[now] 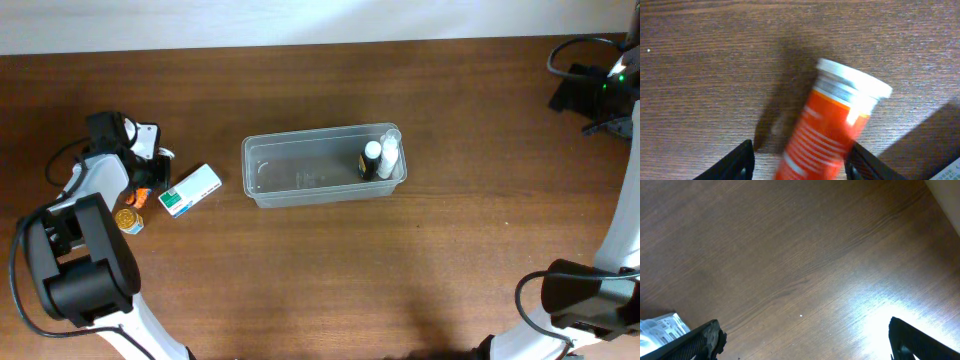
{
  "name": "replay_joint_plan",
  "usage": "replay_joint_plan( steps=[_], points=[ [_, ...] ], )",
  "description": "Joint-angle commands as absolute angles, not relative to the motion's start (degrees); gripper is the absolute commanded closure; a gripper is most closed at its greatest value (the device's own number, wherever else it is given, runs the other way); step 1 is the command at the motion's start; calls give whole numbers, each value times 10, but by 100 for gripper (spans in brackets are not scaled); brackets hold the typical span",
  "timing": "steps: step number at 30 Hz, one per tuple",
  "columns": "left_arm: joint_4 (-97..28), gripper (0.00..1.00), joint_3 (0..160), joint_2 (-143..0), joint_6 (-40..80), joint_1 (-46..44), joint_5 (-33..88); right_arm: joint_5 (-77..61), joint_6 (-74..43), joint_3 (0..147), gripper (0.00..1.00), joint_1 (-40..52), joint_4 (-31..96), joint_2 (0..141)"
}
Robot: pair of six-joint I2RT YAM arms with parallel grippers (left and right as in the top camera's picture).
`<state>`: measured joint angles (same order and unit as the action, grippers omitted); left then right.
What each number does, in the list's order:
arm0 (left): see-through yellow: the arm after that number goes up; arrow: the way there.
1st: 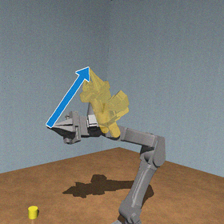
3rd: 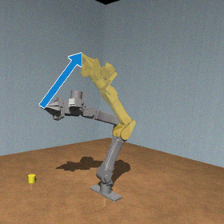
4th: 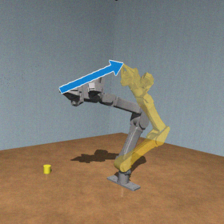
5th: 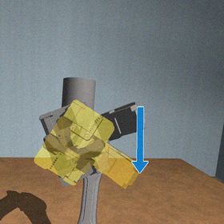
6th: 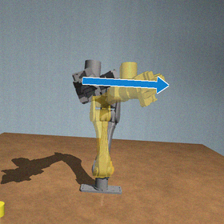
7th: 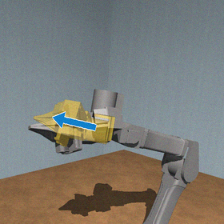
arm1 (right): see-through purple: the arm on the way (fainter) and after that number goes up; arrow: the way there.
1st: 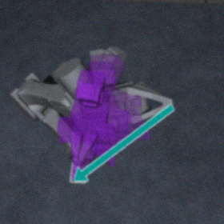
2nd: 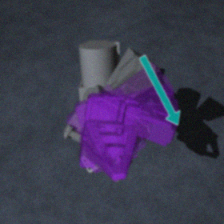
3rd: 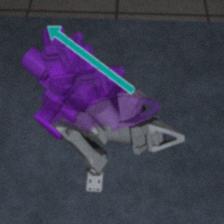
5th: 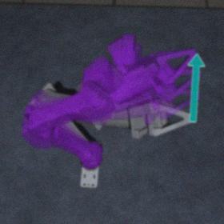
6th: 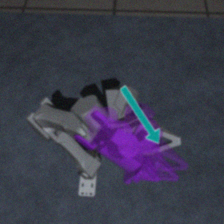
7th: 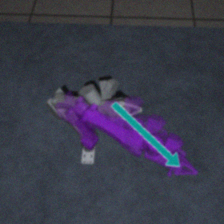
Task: Pack container
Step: 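Grasp the orange tube by its white cap with the left gripper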
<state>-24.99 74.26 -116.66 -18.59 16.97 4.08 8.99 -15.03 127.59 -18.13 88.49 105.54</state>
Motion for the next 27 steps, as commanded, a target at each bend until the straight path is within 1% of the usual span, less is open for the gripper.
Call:
replay_joint_plan(
  steps=[1, 3, 5, 8, 12, 21, 27],
  points=[
    [-251, 43, 747, -1182, -163, 173, 32, 95, -155, 1280, 2, -184, 885, 1053],
    [-251, 49, 747, -1182, -163, 173, 32, 95, -155, 1280, 2, -184, 885, 1053],
    [-251, 53, 747, -1182, -159, 173, 32, 95, -155, 1280, 2, -184, 885, 1053],
    [-250, 69, 747, -1182, -145, 173, 32, 95, -155, 1280, 2, -184, 885, 1053],
    [-244, 77, 747, -1182, -131, 173, 32, 95, -155, 1280, 2, -184, 885, 1053],
    [-243, 78, 759, -1181, -113, 173, 32, 95, -155, 1280, 2, -184, 885, 1053],
    [-287, 79, 803, -1180, -103, 173, 33, 95, -155, 1280, 2, -184, 885, 1053]
  ],
)
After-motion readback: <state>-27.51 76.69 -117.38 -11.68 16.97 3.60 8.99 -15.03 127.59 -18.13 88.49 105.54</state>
